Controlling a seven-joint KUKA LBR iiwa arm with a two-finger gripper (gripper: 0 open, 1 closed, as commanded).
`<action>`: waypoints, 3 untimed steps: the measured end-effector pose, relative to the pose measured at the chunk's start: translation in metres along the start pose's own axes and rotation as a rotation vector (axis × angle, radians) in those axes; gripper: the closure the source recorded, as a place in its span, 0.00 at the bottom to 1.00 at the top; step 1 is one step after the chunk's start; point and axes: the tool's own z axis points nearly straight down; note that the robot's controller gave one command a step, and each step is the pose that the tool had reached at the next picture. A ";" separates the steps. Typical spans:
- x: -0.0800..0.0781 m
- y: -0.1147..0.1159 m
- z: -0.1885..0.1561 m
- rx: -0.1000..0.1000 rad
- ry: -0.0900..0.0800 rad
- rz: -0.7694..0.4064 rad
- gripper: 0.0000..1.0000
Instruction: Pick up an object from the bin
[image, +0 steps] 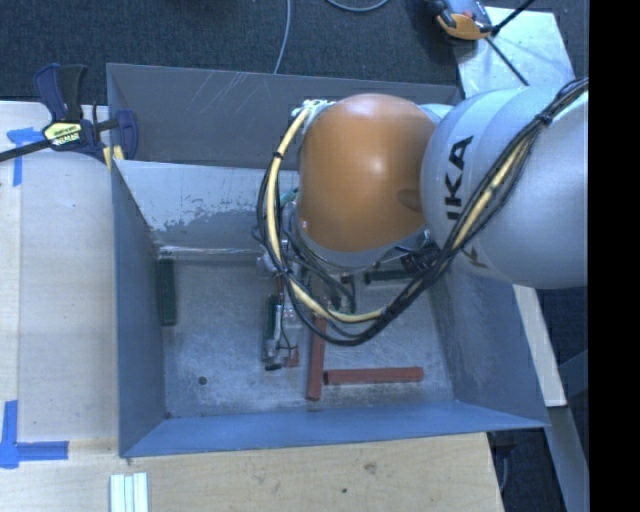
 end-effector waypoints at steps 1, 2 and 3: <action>-0.002 -0.001 -0.003 -0.003 -0.009 -0.002 0.00; -0.002 -0.028 0.061 -0.002 -0.012 -0.075 0.00; -0.034 -0.056 0.120 -0.001 -0.012 -0.104 0.00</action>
Offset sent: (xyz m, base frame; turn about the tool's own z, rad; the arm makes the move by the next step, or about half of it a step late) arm -0.0001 -0.0572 -0.1322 -0.1519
